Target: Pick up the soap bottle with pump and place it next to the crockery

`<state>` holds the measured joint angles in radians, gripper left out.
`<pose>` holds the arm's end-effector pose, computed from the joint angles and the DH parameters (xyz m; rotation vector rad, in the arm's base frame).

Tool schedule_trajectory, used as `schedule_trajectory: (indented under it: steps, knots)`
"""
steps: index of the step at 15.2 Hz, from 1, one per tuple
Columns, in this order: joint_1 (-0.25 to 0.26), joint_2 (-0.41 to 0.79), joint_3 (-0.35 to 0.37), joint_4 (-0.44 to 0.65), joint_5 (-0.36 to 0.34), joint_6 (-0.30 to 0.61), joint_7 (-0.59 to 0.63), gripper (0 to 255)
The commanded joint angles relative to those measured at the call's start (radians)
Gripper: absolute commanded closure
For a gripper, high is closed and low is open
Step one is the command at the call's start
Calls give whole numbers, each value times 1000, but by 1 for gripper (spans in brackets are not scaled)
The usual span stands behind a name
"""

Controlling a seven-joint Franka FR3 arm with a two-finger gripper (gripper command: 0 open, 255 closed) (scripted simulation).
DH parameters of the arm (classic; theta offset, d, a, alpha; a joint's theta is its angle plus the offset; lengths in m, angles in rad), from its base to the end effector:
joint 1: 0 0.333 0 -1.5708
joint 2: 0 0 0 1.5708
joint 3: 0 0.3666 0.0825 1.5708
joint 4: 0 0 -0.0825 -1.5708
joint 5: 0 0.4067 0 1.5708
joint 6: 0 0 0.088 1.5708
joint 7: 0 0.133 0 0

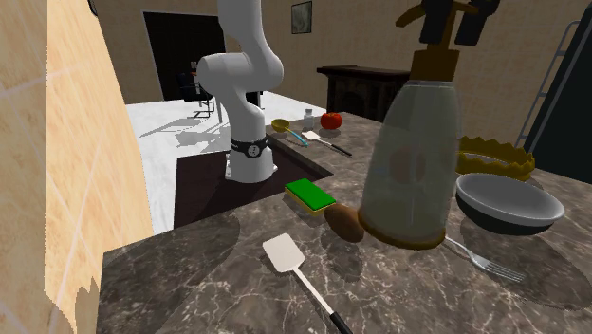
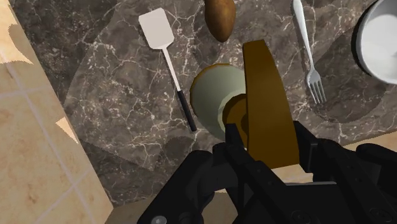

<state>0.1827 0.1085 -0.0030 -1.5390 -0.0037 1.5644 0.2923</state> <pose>0.6004 0.1087 0.5998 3.1109 -0.1751 -0.1245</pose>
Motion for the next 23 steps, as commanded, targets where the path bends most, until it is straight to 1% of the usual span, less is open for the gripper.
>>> schedule_trajectory:
  steps: [1, 8, 23]
  knots:
    - [23, -14, 18, -10, 1, -4, 43, 255]
    - [111, -14, 92, -9, 8, -3, 204, 255]
    - [110, -23, 92, -224, 8, 202, 202, 255]
